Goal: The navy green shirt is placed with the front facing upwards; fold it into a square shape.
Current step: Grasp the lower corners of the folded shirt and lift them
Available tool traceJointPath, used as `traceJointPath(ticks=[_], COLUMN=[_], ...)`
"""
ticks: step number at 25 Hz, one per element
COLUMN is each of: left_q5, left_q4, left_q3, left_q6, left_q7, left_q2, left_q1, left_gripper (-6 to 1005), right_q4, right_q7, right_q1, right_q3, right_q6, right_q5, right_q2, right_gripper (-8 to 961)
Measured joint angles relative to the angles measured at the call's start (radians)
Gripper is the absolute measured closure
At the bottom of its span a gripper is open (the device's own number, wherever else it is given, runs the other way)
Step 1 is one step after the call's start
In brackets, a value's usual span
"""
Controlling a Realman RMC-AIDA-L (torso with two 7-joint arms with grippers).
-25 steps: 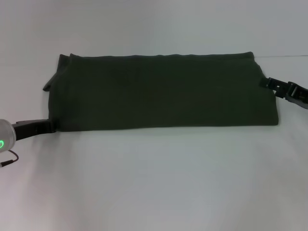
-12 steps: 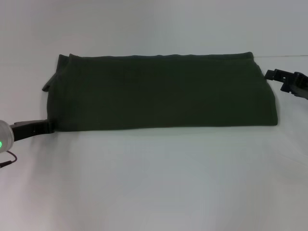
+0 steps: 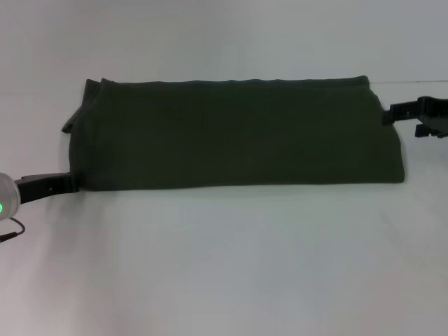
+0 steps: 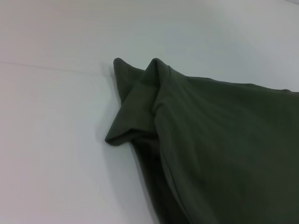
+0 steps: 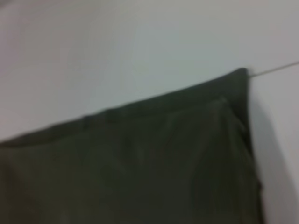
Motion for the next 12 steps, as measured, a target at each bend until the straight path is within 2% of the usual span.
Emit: traceJointPath(ticks=[5,12], left_q5=[0.002,0.003], left_q4=[-0.001,-0.004], left_q3=[-0.002,-0.001], left_q6=[0.003,0.005], left_q7=[0.0,0.0], left_q2=[0.001,0.002], left_q1=[0.0,0.0], left_gripper=[963,963], right_q4=[0.002,0.059], right_q7=[0.029,0.014], right_q1=[0.025,0.018], right_q3=[0.0,-0.008], right_q6=[-0.009,0.06], right_q5=[-0.112,-0.128], right_q2=[0.007,0.019], right_gripper=[82,85])
